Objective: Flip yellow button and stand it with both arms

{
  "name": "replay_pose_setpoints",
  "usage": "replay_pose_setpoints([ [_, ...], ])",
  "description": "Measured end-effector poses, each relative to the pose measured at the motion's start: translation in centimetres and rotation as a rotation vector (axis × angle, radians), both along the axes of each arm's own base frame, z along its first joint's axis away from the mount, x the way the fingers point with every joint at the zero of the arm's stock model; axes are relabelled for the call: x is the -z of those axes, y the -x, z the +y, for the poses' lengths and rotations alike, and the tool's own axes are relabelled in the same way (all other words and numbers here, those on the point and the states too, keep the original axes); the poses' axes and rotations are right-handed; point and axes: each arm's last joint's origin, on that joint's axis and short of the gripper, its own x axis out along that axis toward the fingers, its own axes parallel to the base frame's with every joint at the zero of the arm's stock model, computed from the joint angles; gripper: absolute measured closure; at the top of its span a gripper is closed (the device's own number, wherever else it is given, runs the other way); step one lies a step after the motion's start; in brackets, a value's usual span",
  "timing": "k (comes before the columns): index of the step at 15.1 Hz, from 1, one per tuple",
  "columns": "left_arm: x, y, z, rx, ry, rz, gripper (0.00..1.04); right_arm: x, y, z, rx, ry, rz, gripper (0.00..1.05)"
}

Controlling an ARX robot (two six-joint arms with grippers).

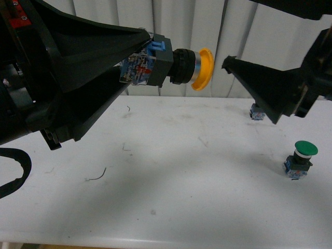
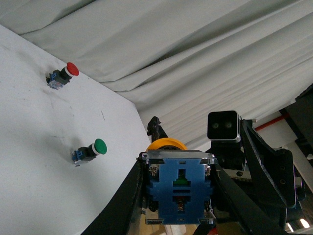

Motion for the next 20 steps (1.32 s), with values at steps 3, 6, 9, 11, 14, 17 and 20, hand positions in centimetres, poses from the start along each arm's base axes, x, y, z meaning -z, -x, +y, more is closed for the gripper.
replay_pose_setpoints([
  [3, 0.0, 0.0, 0.0, -0.001, 0.0, 0.0, 0.73, -0.1, -0.1, 2.1, -0.066, -0.029, 0.026, 0.06],
  [6, 0.0, -0.1, 0.4, -0.003, -0.001, 0.001, 0.73, 0.2, 0.4, 3.9, -0.131, -0.031, 0.053, 0.06],
  [9, 0.2, 0.0, 0.5, -0.003, -0.004, 0.007, 0.73, 0.6, 0.5, 3.8, -0.143, -0.026, 0.064, 0.06],
  [11, 0.2, 0.0, 0.5, -0.004, -0.004, 0.009, 0.73, 0.7, 0.5, 3.9, -0.151, -0.019, 0.061, 0.08],
  [14, 0.3, 0.1, 0.7, -0.002, -0.002, 0.011, 0.73, 1.7, 0.2, 3.9, -0.13, -0.005, 0.092, 0.47],
  [17, 0.4, 0.1, 0.8, 0.004, 0.014, 0.035, 0.73, 1.9, 0.2, 4.0, -0.128, -0.007, 0.096, 0.69],
  [20, 0.4, 0.1, 0.8, 0.005, 0.015, 0.038, 0.73, 1.9, 0.2, 3.9, -0.126, -0.01, 0.101, 0.69],
])
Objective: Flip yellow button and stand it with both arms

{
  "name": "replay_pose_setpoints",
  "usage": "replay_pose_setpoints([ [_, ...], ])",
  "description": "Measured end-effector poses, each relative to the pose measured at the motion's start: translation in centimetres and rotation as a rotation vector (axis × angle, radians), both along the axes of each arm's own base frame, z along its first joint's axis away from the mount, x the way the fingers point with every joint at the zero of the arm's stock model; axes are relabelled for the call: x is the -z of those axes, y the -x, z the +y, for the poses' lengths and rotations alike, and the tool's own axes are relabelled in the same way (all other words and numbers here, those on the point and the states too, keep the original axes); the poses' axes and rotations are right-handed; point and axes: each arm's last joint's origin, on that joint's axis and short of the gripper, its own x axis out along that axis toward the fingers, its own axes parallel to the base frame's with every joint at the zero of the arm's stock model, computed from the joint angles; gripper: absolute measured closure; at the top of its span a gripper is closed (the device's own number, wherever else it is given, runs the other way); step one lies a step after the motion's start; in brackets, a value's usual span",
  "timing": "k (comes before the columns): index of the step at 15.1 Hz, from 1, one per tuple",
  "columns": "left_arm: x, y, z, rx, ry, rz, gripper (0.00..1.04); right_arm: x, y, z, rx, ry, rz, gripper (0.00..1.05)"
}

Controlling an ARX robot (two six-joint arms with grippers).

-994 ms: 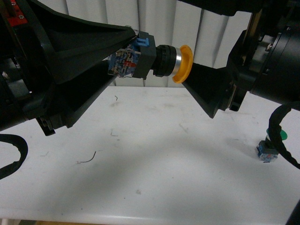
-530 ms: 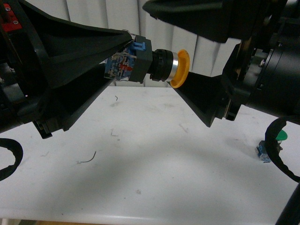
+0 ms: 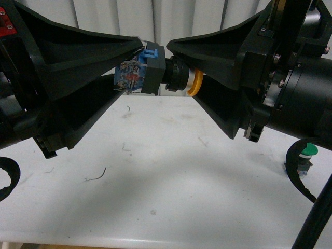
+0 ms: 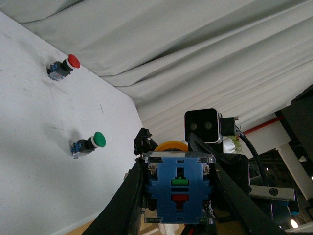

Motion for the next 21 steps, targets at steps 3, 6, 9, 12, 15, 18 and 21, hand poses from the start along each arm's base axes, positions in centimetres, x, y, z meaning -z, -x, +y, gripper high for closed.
replay_pose_setpoints([
  [3, 0.1, 0.0, 0.0, 0.001, -0.001, 0.004, 0.39, 0.0, 0.0, 0.0, -0.016, 0.004, -0.004, 0.7],
  [6, 0.1, -0.1, 0.1, -0.005, -0.001, 0.005, 0.05, 0.0, -0.1, -0.2, -0.009, 0.004, -0.004, 0.7],
  [9, 0.1, -0.6, 1.9, -0.058, 0.0, 0.007, 0.07, 0.0, -0.3, -0.8, 0.009, 0.003, -0.003, 0.7],
  [12, -1.2, 0.0, 6.4, -0.19, -0.053, -0.069, 0.07, 0.0, -0.8, -1.9, 0.049, 0.0, 0.004, 0.7],
  [15, -2.9, 3.0, 10.7, -0.385, -0.274, -0.156, 0.07, 0.0, -1.0, -2.5, 0.069, -0.008, 0.015, 0.7],
  [18, -5.1, 8.6, 9.7, -0.71, -0.764, -0.349, 0.34, -0.1, -1.3, -3.1, 0.087, -0.009, 0.013, 0.7],
  [21, -2.2, 9.8, 9.1, -0.817, -0.983, -0.304, 0.7, -0.7, -1.5, -3.6, 0.107, -0.016, -0.007, 0.7],
])
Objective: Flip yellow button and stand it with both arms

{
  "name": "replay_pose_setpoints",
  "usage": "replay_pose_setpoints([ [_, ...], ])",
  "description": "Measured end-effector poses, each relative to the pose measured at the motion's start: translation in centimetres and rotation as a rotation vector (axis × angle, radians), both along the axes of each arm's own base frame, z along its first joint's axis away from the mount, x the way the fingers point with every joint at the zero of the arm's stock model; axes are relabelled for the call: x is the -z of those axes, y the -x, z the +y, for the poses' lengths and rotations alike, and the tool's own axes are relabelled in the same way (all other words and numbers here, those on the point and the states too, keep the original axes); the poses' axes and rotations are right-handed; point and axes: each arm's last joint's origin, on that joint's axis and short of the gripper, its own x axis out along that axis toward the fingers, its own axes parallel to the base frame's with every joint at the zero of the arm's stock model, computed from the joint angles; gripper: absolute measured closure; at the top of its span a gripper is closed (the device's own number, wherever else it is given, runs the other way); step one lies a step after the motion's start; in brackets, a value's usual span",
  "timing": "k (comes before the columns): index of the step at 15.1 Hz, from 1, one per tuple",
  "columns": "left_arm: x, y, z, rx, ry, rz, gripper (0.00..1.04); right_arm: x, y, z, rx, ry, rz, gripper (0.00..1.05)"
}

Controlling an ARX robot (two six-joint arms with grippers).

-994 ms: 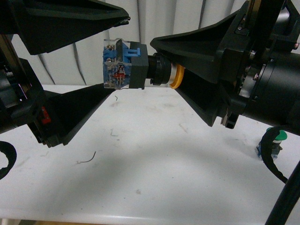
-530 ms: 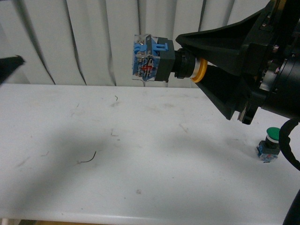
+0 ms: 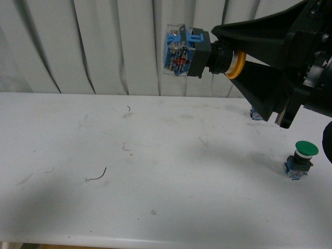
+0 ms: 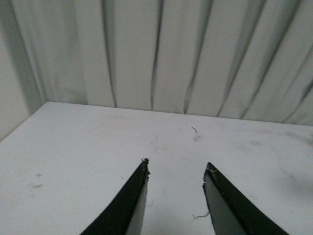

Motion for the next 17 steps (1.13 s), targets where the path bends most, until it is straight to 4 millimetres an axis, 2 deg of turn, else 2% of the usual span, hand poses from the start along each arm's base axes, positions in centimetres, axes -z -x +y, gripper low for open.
replay_pose_setpoints([
  [1, 0.2, 0.4, -0.6, 0.036, -0.014, -0.016, 0.81, -0.2, 0.0, 0.2, -0.004, -0.002, -0.008, 0.7],
  [3, 0.4, 1.0, -0.4, 0.007, -0.03, -0.041, 1.03, -0.7, 0.1, 0.1, 0.011, -0.008, -0.024, 0.7],
  [11, 2.9, 2.9, -0.4, 0.01, -0.033, -0.03, 1.03, -1.2, 0.2, 0.7, 0.013, -0.004, -0.056, 0.7],
  [17, 2.9, 3.5, -0.4, 0.009, -0.033, -0.038, 1.03, -1.2, 0.3, 1.1, 0.003, -0.004, -0.058, 0.7],
])
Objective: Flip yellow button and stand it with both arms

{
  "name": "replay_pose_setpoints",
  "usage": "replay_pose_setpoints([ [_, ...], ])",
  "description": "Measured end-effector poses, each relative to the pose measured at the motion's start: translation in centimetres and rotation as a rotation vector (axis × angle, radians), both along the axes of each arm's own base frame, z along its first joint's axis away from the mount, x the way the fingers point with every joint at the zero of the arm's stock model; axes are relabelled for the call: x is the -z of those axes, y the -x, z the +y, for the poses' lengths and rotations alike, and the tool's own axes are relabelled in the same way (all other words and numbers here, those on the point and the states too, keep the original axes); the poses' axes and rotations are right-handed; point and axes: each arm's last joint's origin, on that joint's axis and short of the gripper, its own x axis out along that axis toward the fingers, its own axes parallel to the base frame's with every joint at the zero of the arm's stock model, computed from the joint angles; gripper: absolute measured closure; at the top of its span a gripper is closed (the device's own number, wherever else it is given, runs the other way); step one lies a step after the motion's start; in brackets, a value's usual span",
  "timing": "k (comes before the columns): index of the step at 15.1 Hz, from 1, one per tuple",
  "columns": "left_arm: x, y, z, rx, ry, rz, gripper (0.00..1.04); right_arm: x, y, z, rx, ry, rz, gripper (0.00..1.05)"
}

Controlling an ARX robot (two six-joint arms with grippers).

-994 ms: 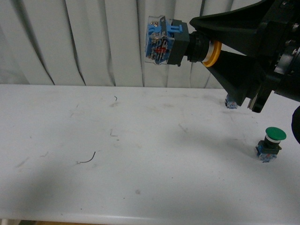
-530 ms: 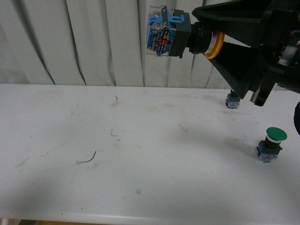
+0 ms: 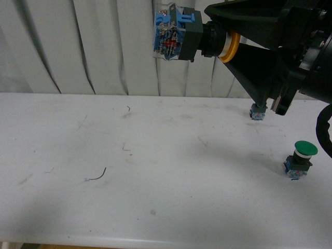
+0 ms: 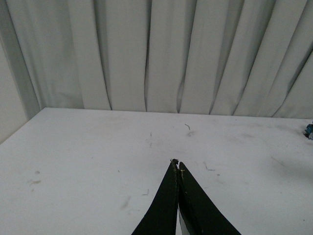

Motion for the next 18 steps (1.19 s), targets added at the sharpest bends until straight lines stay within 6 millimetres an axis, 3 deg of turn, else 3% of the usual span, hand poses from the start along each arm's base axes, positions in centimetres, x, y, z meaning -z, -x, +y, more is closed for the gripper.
replay_pose_setpoints([
  [2, 0.7, 0.9, 0.0, 0.003, 0.0, 0.054, 1.03, 0.1, 0.0, 0.0, 0.0, 0.0, 0.002, 0.7],
  [3, 0.1, 1.1, 0.0, 0.001, 0.0, -0.008, 1.03, 0.4, -0.1, -0.1, 0.003, 0.003, 0.011, 0.7],
  [7, 0.3, 1.1, 0.0, 0.001, 0.0, 0.013, 1.03, 1.0, -0.4, -1.3, 0.037, 0.01, 0.037, 0.7],
  [9, 0.3, 1.1, 0.0, 0.001, 0.0, 0.013, 0.77, 0.7, -0.6, -2.5, 0.124, 0.104, -0.018, 0.7],
  [12, 0.3, 1.1, 0.0, 0.001, 0.0, 0.013, 0.43, 0.4, -2.5, -5.3, 0.351, 0.483, -0.102, 0.7],
  [15, 0.3, 1.1, 0.0, 0.001, 0.0, 0.013, 0.07, 0.8, -4.9, -9.5, 0.547, 0.901, -0.177, 0.7],
  [18, 0.3, 1.1, 0.0, 0.001, -0.001, 0.013, 0.07, 0.9, -7.6, -11.1, 0.594, 1.048, -0.177, 0.7],
])
